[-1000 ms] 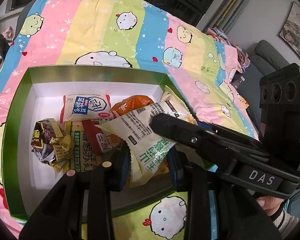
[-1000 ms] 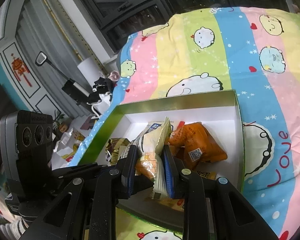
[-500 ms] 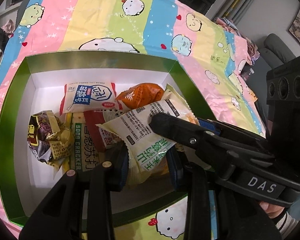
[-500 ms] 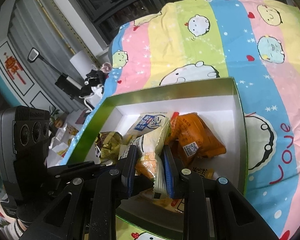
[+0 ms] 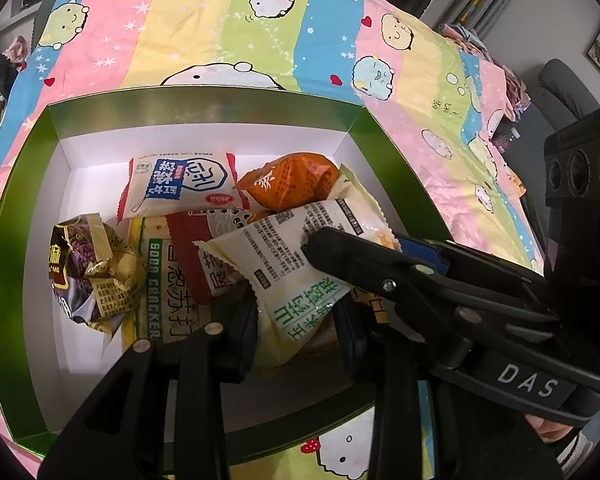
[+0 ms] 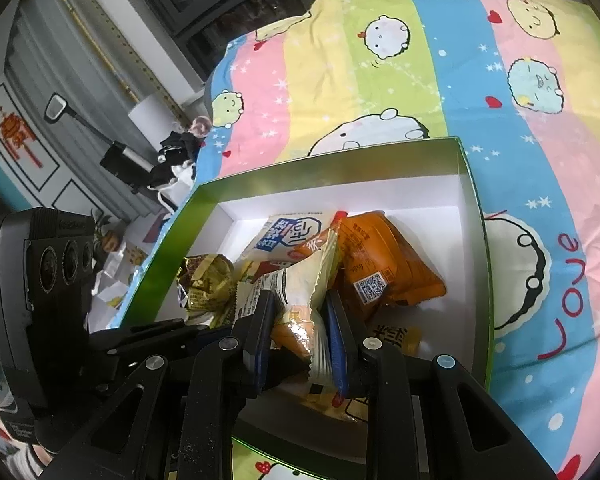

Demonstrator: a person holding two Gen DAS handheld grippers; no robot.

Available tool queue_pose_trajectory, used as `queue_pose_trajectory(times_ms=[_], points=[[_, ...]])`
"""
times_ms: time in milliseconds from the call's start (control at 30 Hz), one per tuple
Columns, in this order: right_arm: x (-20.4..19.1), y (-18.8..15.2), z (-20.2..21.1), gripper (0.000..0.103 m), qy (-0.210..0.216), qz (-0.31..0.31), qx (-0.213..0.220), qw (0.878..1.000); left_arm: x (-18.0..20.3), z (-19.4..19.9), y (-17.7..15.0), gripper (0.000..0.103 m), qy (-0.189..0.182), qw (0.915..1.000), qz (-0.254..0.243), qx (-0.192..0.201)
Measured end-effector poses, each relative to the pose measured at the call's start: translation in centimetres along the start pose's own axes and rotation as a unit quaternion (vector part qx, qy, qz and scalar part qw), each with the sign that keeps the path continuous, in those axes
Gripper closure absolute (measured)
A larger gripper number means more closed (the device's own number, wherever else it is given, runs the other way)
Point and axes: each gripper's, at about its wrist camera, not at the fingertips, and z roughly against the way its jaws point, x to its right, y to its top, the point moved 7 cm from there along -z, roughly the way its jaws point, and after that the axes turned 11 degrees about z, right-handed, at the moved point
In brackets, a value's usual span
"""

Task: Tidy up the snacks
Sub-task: 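Lower the packet into the green box and open the right gripper, then withdraw the right gripper toward the white Duoqu snack bag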

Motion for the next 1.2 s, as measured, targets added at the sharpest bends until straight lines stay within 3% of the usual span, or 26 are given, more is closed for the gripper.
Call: queue_pose_trajectory(times_ms=[267, 433, 533, 600, 933, 1067, 1133, 1200], points=[[0.1, -0.1, 0.4, 0.075, -0.014, -0.002, -0.004, 1.000, 0.0, 0.1, 0.1, 0.060, 0.020, 0.9998, -0.005, 0.007], [0.4, -0.2, 1.0, 0.070, -0.028, -0.006, -0.004, 1.000, -0.2, 0.8, 0.0, 0.043, 0.038, 0.9991, -0.007, 0.017], [0.4, -0.1, 1.7, 0.061, -0.039, -0.004, -0.001, 0.999, -0.2, 1.6, -0.1, 0.030, 0.042, 0.9988, -0.006, 0.025], [0.5, -0.1, 2.4, 0.048, -0.051, -0.006, 0.003, 0.999, -0.1, 2.2, -0.1, 0.028, 0.039, 0.9988, -0.006, 0.030], [-0.1, -0.5, 5.7, 0.045, -0.050, -0.016, 0.024, 0.998, 1.4, 5.5, -0.6, 0.014, 0.060, 0.9951, -0.024, 0.075], [-0.5, -0.9, 7.5, 0.035, -0.066, -0.008, 0.031, 0.997, 2.0, 7.1, -1.4, 0.011, 0.070, 0.9925, -0.033, 0.094], [-0.8, -1.1, 8.4, 0.029, -0.074, -0.003, 0.031, 0.997, 2.2, 7.9, -1.7, 0.000, 0.082, 0.9905, -0.036, 0.104], [-1.2, -1.5, 9.4, 0.025, -0.080, 0.004, 0.034, 0.996, 2.4, 8.9, -2.5, 0.001, 0.083, 0.9892, -0.039, 0.114]])
